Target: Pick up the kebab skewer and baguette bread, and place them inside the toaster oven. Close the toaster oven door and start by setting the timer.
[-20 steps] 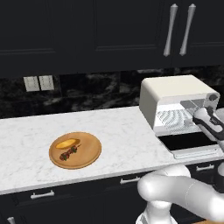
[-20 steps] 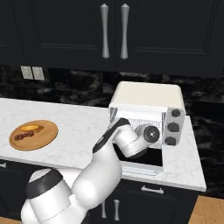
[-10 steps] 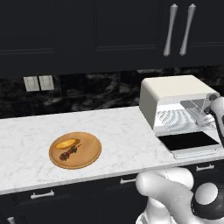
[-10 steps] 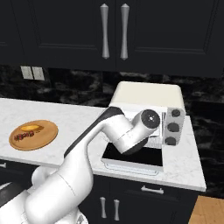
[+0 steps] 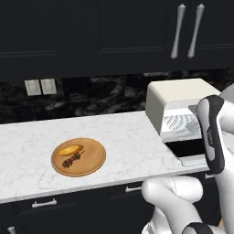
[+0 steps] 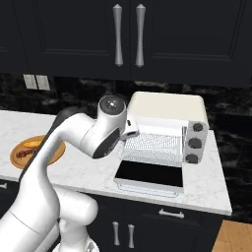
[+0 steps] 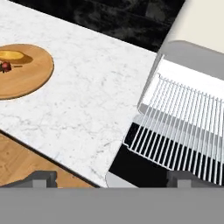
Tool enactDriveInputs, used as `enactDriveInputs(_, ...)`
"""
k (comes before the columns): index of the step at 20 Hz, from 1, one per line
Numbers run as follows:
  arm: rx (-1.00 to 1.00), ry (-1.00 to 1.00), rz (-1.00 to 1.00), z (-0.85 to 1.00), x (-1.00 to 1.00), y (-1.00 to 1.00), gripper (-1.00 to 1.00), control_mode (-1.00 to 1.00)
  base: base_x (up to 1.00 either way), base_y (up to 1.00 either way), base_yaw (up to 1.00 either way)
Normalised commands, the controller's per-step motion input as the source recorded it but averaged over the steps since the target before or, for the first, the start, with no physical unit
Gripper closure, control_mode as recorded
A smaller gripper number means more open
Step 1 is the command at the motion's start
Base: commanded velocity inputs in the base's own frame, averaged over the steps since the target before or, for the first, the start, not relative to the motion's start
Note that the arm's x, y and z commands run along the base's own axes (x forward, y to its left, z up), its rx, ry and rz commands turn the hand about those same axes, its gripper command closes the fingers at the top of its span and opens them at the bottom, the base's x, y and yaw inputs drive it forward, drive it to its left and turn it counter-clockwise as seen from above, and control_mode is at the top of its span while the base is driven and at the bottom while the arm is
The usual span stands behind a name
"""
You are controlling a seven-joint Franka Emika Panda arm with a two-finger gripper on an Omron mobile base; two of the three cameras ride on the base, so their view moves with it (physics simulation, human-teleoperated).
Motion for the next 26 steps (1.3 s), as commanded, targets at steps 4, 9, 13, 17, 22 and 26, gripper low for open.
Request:
enactDriveInputs(4,-0.04,0.09,0.01,0.16,0.01,1.00,-1.00,-1.00,0.00,0.00,0.00)
enactDriveInputs(9,0.00,0.08,0.00,0.00,0.00,1.00,-1.00,-1.00,0.00,0.00,0.00)
enactDriveInputs(13,0.00,0.00,-0.13,-0.14,0.00,1.00,-1.00,-1.00,0.00,0.00,0.00)
enactDriveInputs(17,0.00,0.00,-0.14,-0.26,0.00,1.00,-1.00,-1.00,0.00,0.00,0.00)
enactDriveInputs(22,0.00,0.00,-0.17,-0.40,0.00,1.00,-1.00,-1.00,0.00,0.00,0.00)
enactDriveInputs(26,0.09,-0.02,-0.22,-0.07,0.00,1.00,-1.00,-1.00,0.00,0.00,0.00)
